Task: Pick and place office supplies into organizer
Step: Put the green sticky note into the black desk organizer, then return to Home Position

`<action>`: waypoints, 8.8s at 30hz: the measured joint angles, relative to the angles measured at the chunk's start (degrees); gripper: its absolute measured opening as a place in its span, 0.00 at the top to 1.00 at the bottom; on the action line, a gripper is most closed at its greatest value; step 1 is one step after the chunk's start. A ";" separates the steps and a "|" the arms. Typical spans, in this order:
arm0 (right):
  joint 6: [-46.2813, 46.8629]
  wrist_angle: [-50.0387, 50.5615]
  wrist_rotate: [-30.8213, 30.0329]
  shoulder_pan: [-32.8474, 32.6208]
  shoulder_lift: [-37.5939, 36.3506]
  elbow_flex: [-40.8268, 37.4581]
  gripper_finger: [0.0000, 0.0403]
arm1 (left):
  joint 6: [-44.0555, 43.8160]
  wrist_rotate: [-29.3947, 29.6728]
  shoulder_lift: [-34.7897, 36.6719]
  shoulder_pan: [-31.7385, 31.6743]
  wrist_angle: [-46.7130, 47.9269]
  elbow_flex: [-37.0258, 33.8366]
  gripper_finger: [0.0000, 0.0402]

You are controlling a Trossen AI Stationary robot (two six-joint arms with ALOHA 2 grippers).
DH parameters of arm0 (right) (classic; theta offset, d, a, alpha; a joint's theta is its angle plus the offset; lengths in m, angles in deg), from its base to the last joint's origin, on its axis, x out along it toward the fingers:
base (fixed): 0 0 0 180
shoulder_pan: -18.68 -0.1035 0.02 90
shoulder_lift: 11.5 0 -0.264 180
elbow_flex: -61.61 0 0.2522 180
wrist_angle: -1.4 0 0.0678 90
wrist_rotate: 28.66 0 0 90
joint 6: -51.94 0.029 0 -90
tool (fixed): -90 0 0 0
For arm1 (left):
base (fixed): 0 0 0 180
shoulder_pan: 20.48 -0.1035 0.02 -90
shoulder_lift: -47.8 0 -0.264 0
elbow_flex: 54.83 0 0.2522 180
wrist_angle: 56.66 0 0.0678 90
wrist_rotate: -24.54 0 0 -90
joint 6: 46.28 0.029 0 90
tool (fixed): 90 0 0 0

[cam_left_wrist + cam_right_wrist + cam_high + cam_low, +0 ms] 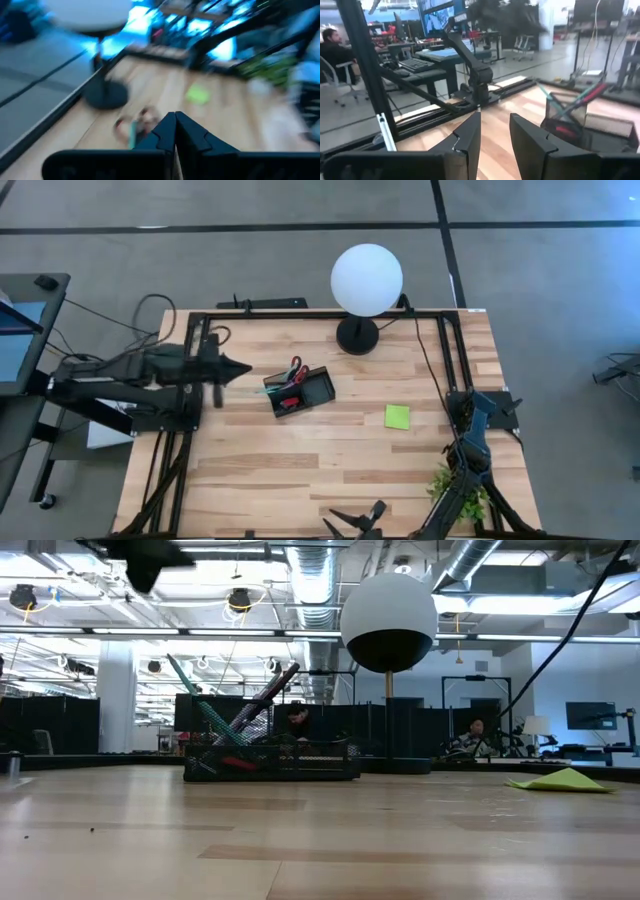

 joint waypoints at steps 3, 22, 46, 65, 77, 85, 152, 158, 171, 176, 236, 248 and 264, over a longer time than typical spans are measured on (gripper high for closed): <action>12.14 11.94 2.45 0.51 -0.05 0.02 0.77 | 2.46 -3.62 2.43 0.55 -0.16 2.30 1.00; 24.67 37.75 36.57 14.92 -32.26 -25.92 0.86 | 0.90 -3.52 7.41 0.96 14.62 3.15 1.00; 17.35 0.55 49.64 24.57 -56.31 -82.51 0.86 | 2.10 -3.12 7.43 0.96 19.45 3.15 1.00; -8.09 0.91 84.36 35.22 -40.55 -78.70 0.67 | -0.38 -3.04 7.43 0.96 23.28 3.15 1.00; -10.99 4.96 74.54 37.05 -38.62 -75.08 0.42 | -0.51 -3.06 7.41 0.95 23.94 3.14 1.00; -9.55 3.67 74.70 37.33 -38.68 -77.43 0.46 | -0.52 -3.05 7.43 0.96 25.88 3.13 1.00; -38.64 -27.38 54.43 45.03 -27.43 -51.35 1.00 | -0.81 -3.71 7.43 0.94 26.43 3.11 1.00; -42.01 -22.74 53.60 45.43 -27.45 -51.36 1.00 | -0.80 -3.73 7.43 0.94 26.43 3.11 1.00; -44.89 -22.73 53.67 48.67 -27.45 -51.34 0.72 | -0.79 -3.76 7.43 0.95 26.41 3.11 1.00; -44.63 -25.34 53.69 49.61 -27.50 -51.34 0.61 | -0.79 -3.76 7.43 0.94 26.41 3.11 1.00; -39.32 -52.97 44.75 26.88 -101.96 -111.32 0.59 | -0.74 -3.76 7.45 0.94 26.39 3.11 1.00; -40.82 -52.73 44.43 26.26 -100.73 -111.54 0.59 | -0.74 -3.76 7.45 0.94 26.39 3.11 1.00; -52.61 -55.25 37.51 13.36 -121.54 -124.96 0.59 | -0.74 -3.76 7.45 0.95 26.40 3.11 1.00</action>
